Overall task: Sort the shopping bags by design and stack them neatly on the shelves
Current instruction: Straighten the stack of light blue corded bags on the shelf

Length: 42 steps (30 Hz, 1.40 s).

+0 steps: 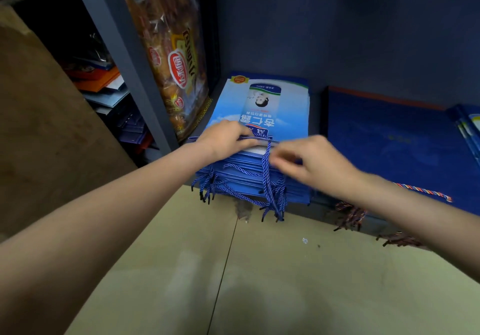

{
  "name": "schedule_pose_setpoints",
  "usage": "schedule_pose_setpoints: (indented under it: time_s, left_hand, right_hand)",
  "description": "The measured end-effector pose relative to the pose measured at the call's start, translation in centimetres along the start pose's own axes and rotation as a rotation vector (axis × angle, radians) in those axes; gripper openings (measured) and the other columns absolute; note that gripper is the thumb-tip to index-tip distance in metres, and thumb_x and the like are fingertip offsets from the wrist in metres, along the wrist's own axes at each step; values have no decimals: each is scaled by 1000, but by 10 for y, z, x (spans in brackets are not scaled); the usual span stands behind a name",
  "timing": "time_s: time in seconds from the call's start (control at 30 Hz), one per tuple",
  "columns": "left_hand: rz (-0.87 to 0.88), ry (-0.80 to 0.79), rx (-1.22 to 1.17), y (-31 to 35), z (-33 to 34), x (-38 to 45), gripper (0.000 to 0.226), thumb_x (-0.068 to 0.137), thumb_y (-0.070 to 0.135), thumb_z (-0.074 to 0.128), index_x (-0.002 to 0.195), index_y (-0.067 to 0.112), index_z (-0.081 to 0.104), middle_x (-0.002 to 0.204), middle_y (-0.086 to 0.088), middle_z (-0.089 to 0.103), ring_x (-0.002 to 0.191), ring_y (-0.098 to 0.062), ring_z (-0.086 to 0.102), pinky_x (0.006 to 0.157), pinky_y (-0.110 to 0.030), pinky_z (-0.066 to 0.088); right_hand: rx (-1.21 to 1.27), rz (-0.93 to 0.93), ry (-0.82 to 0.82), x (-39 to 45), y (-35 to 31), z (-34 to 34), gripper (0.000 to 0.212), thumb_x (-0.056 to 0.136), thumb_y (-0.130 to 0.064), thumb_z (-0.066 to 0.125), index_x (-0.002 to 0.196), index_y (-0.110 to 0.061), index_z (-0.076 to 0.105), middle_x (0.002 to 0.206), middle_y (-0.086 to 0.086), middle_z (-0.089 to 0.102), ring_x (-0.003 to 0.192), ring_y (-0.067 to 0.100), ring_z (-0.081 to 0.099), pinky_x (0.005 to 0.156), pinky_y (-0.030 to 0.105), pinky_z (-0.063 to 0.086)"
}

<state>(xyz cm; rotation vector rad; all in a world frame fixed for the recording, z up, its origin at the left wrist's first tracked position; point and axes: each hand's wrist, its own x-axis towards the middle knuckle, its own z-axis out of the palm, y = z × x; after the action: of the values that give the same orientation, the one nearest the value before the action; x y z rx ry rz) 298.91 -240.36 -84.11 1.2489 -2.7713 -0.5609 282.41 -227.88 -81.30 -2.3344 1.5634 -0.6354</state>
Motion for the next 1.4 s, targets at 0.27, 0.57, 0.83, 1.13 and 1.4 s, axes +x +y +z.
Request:
schedule_pose_setpoints:
  time_s: [0.27, 0.57, 0.83, 1.13, 1.4]
  left_hand:
    - [181, 366, 42, -15, -8, -30, 22, 88, 15, 59, 109, 9, 54, 108, -8, 63, 102, -25, 57, 85, -35, 45]
    - [439, 528, 463, -60, -4, -60, 26, 86, 16, 51, 110, 15, 61, 96, -11, 57, 88, -23, 39, 74, -33, 28]
    - [484, 522, 489, -37, -18, -25, 34, 84, 11, 43, 105, 12, 69, 98, -10, 61, 89, -23, 38, 63, -35, 48]
    - [617, 311, 652, -33, -48, -17, 41, 62, 0, 84, 97, 11, 67, 103, -10, 62, 81, -23, 52, 43, -24, 39]
    - [571, 481, 486, -42, -31, -6, 8, 85, 8, 58, 90, 4, 63, 106, -5, 46, 89, -24, 47, 56, -37, 53]
  right_hand:
    - [-324, 189, -109, 61, 18, 21, 27, 98, -29, 45, 120, -18, 56, 109, 14, 64, 104, 34, 56, 81, 41, 45]
    - [-276, 153, -150, 76, 23, 9, 26, 101, -28, 39, 106, -14, 59, 84, 5, 57, 90, 31, 53, 76, 37, 38]
    - [-180, 117, -129, 78, 31, -5, 20, 99, -26, 44, 93, -15, 59, 70, -1, 48, 74, 20, 42, 68, 31, 31]
    - [-165, 89, -150, 80, 34, -9, 21, 98, -24, 47, 93, -12, 64, 71, 0, 55, 74, 22, 56, 73, 34, 40]
    - [-116, 114, -67, 75, 42, 0, 22, 97, -26, 49, 98, -13, 67, 63, -6, 56, 69, 20, 49, 65, 28, 28]
